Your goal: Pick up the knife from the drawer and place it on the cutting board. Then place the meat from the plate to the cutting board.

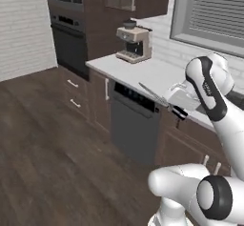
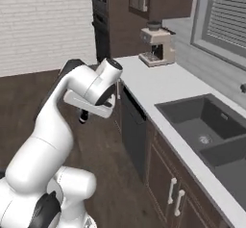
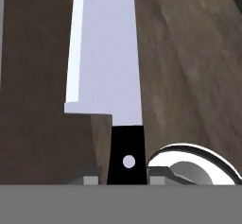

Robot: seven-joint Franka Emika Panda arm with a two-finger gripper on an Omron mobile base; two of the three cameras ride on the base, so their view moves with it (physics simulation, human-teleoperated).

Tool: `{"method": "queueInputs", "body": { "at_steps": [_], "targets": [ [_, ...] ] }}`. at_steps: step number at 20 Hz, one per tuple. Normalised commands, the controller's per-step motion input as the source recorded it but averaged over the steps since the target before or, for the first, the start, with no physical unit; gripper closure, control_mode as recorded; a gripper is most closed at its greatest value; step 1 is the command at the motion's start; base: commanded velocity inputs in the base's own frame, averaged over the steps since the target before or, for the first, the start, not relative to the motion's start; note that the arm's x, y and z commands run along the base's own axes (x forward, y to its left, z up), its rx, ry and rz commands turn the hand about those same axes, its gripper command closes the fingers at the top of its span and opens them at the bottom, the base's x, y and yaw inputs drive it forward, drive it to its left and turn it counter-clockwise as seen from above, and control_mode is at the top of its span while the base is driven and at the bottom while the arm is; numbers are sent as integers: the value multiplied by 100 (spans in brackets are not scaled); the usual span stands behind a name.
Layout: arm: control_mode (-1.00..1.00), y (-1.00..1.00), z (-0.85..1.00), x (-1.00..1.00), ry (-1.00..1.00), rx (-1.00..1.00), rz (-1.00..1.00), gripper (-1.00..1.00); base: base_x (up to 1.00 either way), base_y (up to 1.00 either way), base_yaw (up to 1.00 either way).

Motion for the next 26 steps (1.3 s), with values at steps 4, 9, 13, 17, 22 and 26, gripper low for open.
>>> {"method": "queueInputs", "body": {
  "at_steps": [4,9,13,17,22,26],
  "targets": [
    [100,0,0,0,0,0,0,100,44,85,52],
    [100,0,0,0,0,0,0,100,70,71,45],
    [100,0,0,0,0,0,0,100,99,39,27],
    [100,0,0,0,0,0,0,100,100,16,16],
    [100,0,0,0,0,0,0,100,100,0,14],
    [100,0,0,0,0,0,0,100,100,0,12]
  ]
}}
